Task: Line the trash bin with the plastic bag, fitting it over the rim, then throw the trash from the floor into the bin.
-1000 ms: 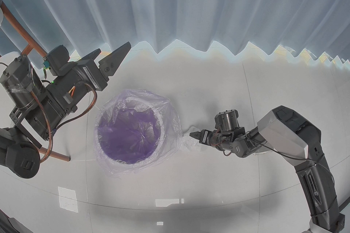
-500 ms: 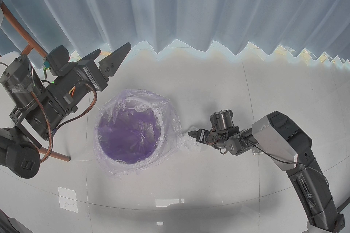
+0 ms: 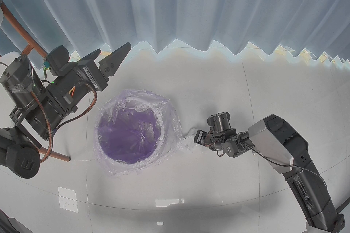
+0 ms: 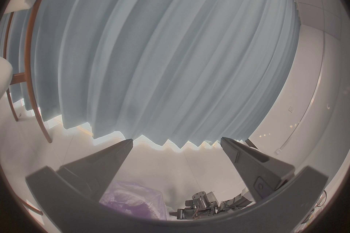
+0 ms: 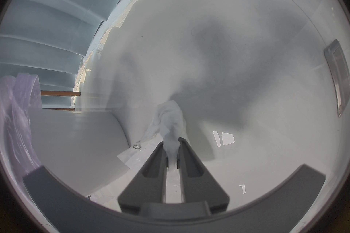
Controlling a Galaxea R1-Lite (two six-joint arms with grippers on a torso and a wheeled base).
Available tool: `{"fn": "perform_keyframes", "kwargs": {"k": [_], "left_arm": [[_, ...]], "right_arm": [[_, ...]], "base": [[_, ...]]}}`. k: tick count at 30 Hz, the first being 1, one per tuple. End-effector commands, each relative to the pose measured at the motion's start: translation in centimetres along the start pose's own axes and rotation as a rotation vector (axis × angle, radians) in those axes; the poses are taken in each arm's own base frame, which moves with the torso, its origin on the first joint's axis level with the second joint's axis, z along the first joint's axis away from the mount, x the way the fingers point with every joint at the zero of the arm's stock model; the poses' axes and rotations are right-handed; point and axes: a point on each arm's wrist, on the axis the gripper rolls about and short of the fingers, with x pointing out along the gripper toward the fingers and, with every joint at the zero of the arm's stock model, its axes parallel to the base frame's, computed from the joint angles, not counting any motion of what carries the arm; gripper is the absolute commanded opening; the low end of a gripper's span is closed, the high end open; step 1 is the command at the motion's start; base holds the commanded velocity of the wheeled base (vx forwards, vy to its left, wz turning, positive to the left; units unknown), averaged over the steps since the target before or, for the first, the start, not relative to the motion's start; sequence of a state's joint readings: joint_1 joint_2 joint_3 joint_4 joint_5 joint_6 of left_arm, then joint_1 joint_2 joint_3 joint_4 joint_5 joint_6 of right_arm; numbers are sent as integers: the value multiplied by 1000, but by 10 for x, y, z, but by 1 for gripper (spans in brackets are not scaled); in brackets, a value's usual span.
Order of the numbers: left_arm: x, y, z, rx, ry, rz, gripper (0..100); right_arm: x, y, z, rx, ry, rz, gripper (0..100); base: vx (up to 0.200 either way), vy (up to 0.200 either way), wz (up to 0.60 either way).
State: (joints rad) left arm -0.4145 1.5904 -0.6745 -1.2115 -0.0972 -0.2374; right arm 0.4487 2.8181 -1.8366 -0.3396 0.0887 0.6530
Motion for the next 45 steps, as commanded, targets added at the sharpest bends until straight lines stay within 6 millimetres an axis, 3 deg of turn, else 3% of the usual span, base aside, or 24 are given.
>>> {"fn": "perform_keyframes", "kwargs": {"k": [1, 7, 10, 11, 12, 15, 19, 23, 27, 29, 32, 39, 45], "left_arm": [[0, 0, 0, 0, 1, 1, 100], [0, -1, 0, -1, 0, -2, 100], [-1, -1, 1, -1, -5, -3, 100], [-1, -1, 1, -1, -5, -3, 100], [-1, -1, 2, 0, -10, -1, 100], [-1, -2, 3, 0, -11, -2, 100], [-2, -1, 4, 3, -13, 1, 100], [-3, -3, 3, 0, -8, -7, 100], [-6, -9, -6, -9, 26, -29, 100], [-8, -12, -13, -11, 52, -40, 100], [-11, -12, -19, -14, 78, -39, 100], [-12, -6, -35, -17, 111, -11, 100], [-3, -4, -48, -8, 80, -22, 100]], "right_arm": [[-5, 4, 5, 6, -10, 5, 0], [-42, 18, 42, 51, -76, 18, 0], [-85, 31, 56, 104, -84, 25, 0], [-87, 32, 56, 104, -83, 26, 0], [-111, 35, 56, 138, -65, 27, 0], [-156, 40, 52, 163, -22, 53, 0], [-230, 53, 50, 165, 4, 135, 0], [-302, 67, 32, 109, 13, 221, 0], [-344, 70, 12, 73, 12, 266, 0], [-357, 67, 5, 68, 8, 274, 0], [-359, 67, 3, 63, 16, 281, 0], [-338, 65, -17, 39, 103, 245, 0], [-338, 80, -35, -2, 158, 287, 0]], "base": [[0, 0, 0], [0, 0, 0], [0, 0, 0], [0, 0, 0], [0, 0, 0], [0, 0, 0], [0, 0, 0], [0, 0, 0], [0, 0, 0], [0, 0, 0], [0, 0, 0], [143, 143, 0], [200, 200, 0]]}}
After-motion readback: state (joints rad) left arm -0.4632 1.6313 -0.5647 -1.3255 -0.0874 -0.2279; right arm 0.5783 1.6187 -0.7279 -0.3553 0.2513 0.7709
